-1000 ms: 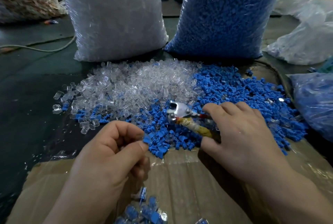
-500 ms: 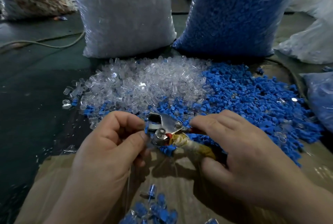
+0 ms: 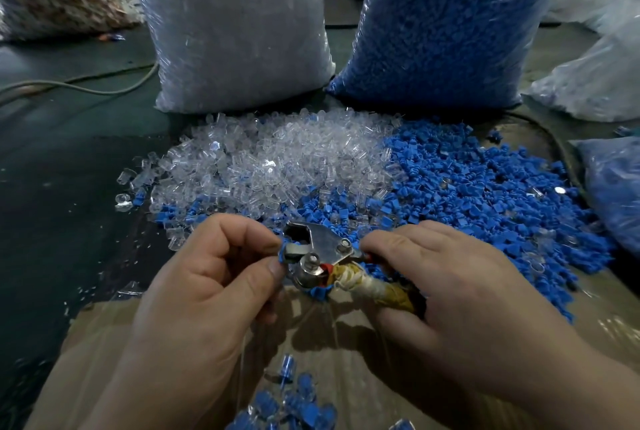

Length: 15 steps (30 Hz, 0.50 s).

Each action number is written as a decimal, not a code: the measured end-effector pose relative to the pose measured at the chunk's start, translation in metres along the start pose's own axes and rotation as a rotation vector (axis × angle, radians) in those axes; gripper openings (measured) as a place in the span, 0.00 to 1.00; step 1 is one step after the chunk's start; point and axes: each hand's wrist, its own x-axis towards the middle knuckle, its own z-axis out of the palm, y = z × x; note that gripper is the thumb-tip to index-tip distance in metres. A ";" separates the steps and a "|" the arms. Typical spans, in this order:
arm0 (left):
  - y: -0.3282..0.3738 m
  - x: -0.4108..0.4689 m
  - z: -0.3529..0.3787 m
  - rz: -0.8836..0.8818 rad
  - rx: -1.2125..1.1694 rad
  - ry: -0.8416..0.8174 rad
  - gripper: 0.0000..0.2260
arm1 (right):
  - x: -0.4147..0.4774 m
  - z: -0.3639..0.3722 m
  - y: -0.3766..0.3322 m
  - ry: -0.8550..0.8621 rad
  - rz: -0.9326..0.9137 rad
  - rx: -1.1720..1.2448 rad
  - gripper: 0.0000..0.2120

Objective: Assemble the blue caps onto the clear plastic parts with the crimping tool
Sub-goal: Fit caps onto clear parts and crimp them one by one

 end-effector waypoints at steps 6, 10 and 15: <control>0.004 -0.002 0.001 -0.037 0.003 0.040 0.08 | -0.004 -0.001 -0.004 0.041 0.033 0.047 0.23; 0.004 0.003 -0.002 -0.077 0.059 0.101 0.09 | -0.001 0.005 0.005 0.059 0.129 -0.082 0.29; 0.006 -0.004 0.006 -0.231 0.299 -0.077 0.14 | 0.010 0.010 0.015 -0.023 0.312 -0.219 0.32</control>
